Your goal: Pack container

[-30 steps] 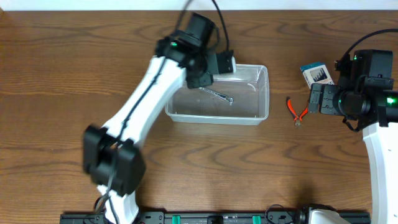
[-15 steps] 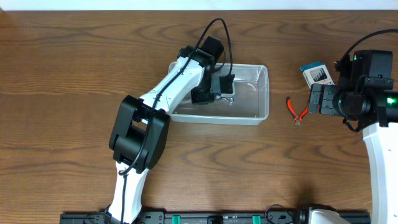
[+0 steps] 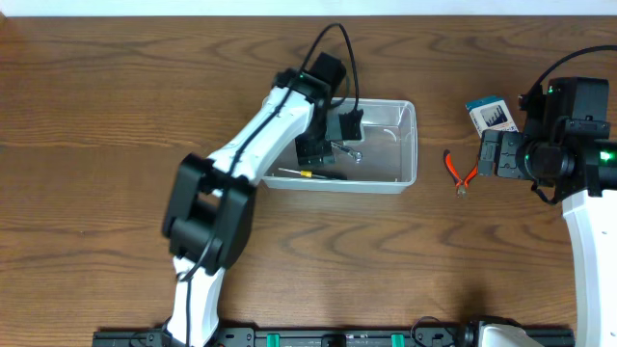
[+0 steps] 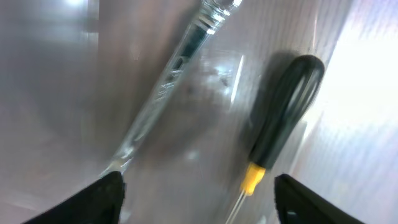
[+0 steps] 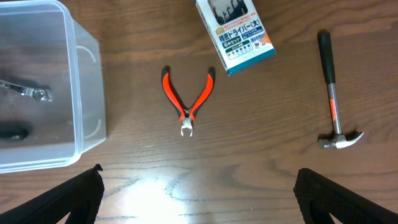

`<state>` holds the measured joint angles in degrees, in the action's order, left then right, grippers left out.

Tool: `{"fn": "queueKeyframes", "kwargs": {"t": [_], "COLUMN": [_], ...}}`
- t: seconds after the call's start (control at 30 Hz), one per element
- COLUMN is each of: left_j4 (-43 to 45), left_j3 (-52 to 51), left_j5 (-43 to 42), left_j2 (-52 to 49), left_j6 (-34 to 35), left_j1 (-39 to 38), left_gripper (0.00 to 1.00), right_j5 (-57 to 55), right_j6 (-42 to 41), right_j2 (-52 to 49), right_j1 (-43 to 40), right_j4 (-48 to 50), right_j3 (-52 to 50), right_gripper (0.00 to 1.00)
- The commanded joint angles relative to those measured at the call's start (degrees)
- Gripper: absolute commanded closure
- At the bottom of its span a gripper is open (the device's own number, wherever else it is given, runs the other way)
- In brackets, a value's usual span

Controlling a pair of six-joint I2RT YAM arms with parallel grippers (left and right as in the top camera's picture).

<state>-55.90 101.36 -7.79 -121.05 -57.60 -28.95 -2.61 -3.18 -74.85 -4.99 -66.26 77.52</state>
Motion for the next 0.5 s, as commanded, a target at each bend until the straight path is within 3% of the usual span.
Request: {"fn": "queueKeyframes", "kwargs": {"t": [0.0, 0.1, 0.17, 0.37, 0.47], "left_j4": [-0.17, -0.42, -0.74, -1.90, -3.26], "left_j3": [0.79, 0.79, 0.79, 0.76, 0.72], "left_j5": [2.40, 6.12, 7.96, 7.23, 3.67], "left_j2": [11.52, 19.15, 23.96, 31.76, 31.67], "left_j6": [5.25, 11.93, 16.72, 32.48, 36.26], "left_j1": [1.66, 4.68, 8.22, 25.88, 34.93], "left_gripper": [0.20, 0.14, 0.02, 0.02, 0.02], "right_j5": [-0.57, -0.76, -1.62, -8.28, -7.89], "right_j6": [0.74, 1.03, -1.25, -11.93, -12.61], "right_j2": [0.26, 0.26, 0.31, 1.51, 1.31], "right_j1": [-0.39, -0.39, -0.11, 1.38, 1.22], "right_j4": [0.00, -0.22, -1.66, -11.85, -13.92], "right_j3": [0.74, 0.74, 1.01, 10.86, 14.47], "right_gripper": [0.01, 0.01, 0.01, 0.01, 0.01]}}
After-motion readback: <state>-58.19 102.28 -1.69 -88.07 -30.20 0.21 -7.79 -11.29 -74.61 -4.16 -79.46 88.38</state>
